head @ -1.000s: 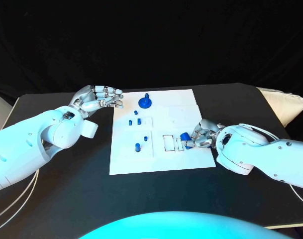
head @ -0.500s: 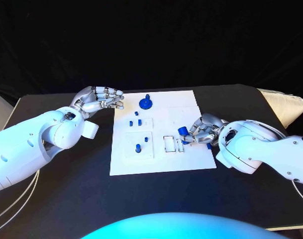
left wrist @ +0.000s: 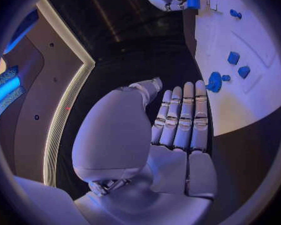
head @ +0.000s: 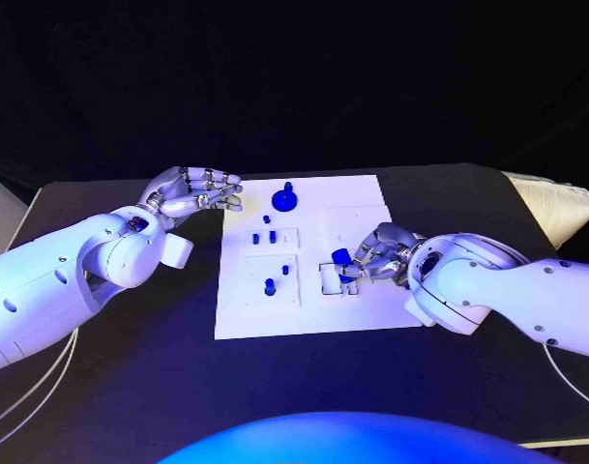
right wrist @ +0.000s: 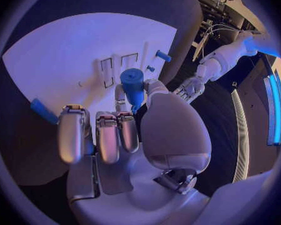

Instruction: Assemble the parts on the task board

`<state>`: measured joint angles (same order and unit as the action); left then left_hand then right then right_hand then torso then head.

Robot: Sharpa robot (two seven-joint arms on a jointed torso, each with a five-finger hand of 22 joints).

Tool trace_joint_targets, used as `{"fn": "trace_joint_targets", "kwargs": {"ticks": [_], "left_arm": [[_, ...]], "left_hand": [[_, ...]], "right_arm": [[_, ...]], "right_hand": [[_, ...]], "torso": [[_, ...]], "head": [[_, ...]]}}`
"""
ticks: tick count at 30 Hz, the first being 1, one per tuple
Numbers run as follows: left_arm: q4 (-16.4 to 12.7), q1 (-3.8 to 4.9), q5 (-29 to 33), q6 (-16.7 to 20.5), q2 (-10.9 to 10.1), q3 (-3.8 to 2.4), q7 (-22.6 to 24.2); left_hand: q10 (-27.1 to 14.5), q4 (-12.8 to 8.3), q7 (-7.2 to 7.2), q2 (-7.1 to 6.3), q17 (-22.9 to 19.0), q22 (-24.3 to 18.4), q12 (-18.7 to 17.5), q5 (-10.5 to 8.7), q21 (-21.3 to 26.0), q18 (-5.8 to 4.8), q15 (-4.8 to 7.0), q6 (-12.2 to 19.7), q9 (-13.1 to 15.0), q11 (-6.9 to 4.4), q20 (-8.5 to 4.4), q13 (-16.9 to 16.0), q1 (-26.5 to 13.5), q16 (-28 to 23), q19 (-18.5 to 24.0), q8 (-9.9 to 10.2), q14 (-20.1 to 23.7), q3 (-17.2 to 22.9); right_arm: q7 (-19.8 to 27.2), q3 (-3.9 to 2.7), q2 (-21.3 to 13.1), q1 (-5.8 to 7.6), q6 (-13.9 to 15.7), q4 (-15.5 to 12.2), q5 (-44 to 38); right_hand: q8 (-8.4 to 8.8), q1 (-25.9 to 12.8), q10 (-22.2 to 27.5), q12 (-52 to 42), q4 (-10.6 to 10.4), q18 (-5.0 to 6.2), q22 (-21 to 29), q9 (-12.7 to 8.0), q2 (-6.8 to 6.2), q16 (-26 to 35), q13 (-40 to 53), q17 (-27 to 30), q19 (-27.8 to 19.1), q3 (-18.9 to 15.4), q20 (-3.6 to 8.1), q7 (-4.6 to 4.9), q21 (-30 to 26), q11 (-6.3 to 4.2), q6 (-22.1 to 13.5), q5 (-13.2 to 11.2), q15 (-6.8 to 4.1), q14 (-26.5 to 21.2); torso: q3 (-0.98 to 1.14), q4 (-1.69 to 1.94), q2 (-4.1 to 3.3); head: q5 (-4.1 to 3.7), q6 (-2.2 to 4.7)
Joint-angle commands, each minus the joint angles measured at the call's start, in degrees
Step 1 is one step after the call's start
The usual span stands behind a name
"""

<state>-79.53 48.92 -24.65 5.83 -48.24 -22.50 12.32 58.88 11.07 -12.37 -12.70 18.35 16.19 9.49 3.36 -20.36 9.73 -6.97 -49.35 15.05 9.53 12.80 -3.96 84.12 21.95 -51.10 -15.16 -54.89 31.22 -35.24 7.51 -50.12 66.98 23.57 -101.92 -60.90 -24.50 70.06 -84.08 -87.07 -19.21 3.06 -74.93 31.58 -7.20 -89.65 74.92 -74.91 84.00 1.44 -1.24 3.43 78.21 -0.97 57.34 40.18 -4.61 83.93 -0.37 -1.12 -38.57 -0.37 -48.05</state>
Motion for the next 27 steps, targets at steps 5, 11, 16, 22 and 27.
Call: {"fn": "trace_joint_targets", "kwargs": {"ticks": [5,11,16,22,27], "left_arm": [[-0.14,0.00,0.02,-0.69,0.07,-0.03,0.25],[-0.10,0.00,0.02,-0.52,0.12,-0.03,0.18],[-0.07,0.00,0.02,-0.51,0.17,-0.02,0.13],[-0.07,0.00,0.02,-0.50,0.13,-0.02,0.08],[-0.10,0.00,0.02,-0.55,0.11,-0.02,0.02]], "left_hand": [[-0.04,0.31,-0.44,0.21,0.08,-0.05,-0.25,0.10,0.18,0.58,0.00,-0.16,-0.05,0.16,0.00,-0.07,0.57,-0.37,-0.33,0.40,-0.49,0.00],[-0.04,0.39,-0.44,0.23,0.14,-0.11,-0.26,0.10,0.28,0.57,-0.03,-0.17,-0.07,0.16,0.03,-0.08,0.54,-0.47,-0.33,0.41,-0.45,-0.01],[-0.04,0.41,-0.44,0.25,0.16,-0.12,-0.25,0.10,0.30,0.57,-0.03,-0.17,-0.07,0.17,0.03,-0.08,0.53,-0.48,-0.33,0.41,-0.45,-0.01],[-0.03,0.46,-0.45,0.31,0.19,-0.15,-0.25,0.11,0.34,0.58,-0.03,-0.19,-0.08,0.17,0.04,-0.09,0.53,-0.52,-0.35,0.41,-0.45,0.01],[-0.03,0.46,-0.45,0.31,0.19,-0.15,-0.25,0.11,0.34,0.58,-0.03,-0.19,-0.08,0.17,0.04,-0.09,0.53,-0.52,-0.35,0.41,-0.45,0.01]], "right_arm": [[-1.85,0.35,2.07,-0.69,-4.03,1.44,-2.57],[-2.19,0.43,3.00,-0.89,-3.34,2.11,-4.32],[-2.17,0.45,3.60,-0.95,-2.47,2.80,-5.35],[-2.41,0.46,4.28,-1.07,-2.51,3.76,-6.39],[-2.56,0.46,4.76,-1.24,-4.01,4.76,-7.43]], "right_hand": [[-0.07,-3.33,-3.26,0.84,2.41,-0.58,-8.37,0.77,-1.42,-0.35,11.43,-15.09,3.74,2.92,0.16,-0.10,-0.13,0.01,0.40,-2.24,-0.11,6.07],[-0.16,-3.72,-3.25,0.87,2.42,-0.64,-8.59,0.88,-1.52,-0.35,11.42,-15.09,3.80,3.10,0.14,-0.14,0.22,-0.01,0.51,-3.06,-0.12,6.07],[-0.46,-3.84,-3.46,0.59,2.44,-0.65,-8.64,1.05,-1.49,-0.35,11.70,-15.09,3.81,3.33,0.16,-0.31,0.27,-0.12,0.94,-3.39,-0.18,6.07],[-0.49,-3.87,-3.51,0.53,2.44,-0.65,-8.65,1.08,-1.52,-0.35,11.77,-15.09,3.82,3.36,0.16,-0.33,0.28,-0.15,0.99,-3.44,-0.19,6.07],[-0.55,-4.45,-3.43,0.66,2.41,-0.62,-8.59,1.19,-1.88,-0.35,11.67,-15.09,3.78,3.33,0.20,-0.32,0.12,-0.16,0.95,-4.45,-0.24,6.07]], "torso": [[0.06,0.01,-0.05],[0.12,0.00,-0.05],[0.11,0.00,-0.08],[0.08,-0.02,-0.11],[0.07,0.05,-0.10]], "head": [[0.20,-0.20],[0.24,-0.21],[0.26,-0.20],[0.38,-0.38],[0.52,-0.55]]}}
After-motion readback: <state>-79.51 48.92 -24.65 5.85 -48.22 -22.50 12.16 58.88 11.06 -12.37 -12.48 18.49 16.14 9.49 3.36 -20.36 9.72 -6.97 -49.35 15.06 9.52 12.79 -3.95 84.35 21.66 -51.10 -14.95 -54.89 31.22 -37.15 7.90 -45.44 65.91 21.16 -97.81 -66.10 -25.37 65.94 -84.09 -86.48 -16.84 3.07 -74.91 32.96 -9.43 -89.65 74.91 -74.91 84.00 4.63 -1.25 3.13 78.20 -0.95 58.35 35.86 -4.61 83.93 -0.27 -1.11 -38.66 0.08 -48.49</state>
